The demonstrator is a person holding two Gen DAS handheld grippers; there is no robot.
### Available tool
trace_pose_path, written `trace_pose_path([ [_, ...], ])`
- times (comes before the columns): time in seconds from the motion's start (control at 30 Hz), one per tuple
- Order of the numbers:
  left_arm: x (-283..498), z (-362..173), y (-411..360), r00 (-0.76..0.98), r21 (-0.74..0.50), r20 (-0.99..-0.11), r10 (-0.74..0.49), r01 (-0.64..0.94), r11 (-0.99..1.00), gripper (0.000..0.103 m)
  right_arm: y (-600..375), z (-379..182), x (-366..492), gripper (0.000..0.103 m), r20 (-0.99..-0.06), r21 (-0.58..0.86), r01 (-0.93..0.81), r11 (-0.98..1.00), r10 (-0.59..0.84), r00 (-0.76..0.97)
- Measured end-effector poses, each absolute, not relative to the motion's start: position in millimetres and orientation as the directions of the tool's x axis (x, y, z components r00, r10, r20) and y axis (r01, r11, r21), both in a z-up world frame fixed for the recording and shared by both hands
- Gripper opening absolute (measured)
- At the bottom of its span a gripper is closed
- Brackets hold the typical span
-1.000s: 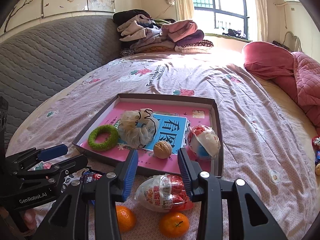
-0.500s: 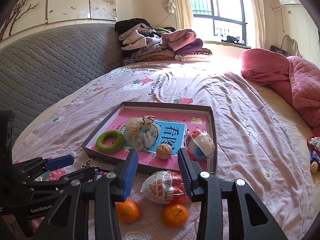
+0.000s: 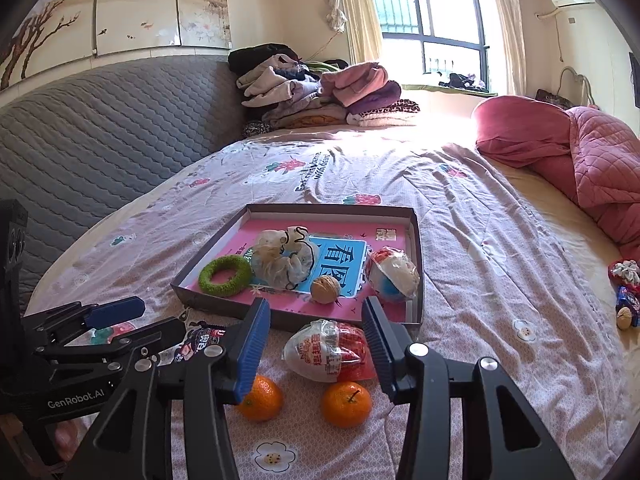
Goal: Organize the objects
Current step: 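Move left tool toward the blue cookie pack while right tool approaches an orange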
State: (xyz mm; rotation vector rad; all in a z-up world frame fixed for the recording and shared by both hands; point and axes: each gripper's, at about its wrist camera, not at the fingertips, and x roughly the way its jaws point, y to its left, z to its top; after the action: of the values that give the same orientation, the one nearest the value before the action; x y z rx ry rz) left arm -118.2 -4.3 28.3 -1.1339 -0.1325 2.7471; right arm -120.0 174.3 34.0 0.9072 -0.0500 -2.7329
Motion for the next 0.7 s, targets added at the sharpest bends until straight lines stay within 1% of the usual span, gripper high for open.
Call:
trace_pose_path([
  [0.17, -115, 29, 1, -0.693, -0.137, -0.695, 0.189, -0.131, -0.982, 0.066, 178, 34, -116, 0.048, -0.582, 0.139, 0.243, -0.96, -0.278, -0.764],
  [0.7, -103, 32, 3, -0.698, -0.118, -0.696, 0.168, -0.12, -0.986, 0.066, 183, 36, -105, 0.048, -0.571, 0.137, 0.237, -0.962, -0.272, -0.775],
])
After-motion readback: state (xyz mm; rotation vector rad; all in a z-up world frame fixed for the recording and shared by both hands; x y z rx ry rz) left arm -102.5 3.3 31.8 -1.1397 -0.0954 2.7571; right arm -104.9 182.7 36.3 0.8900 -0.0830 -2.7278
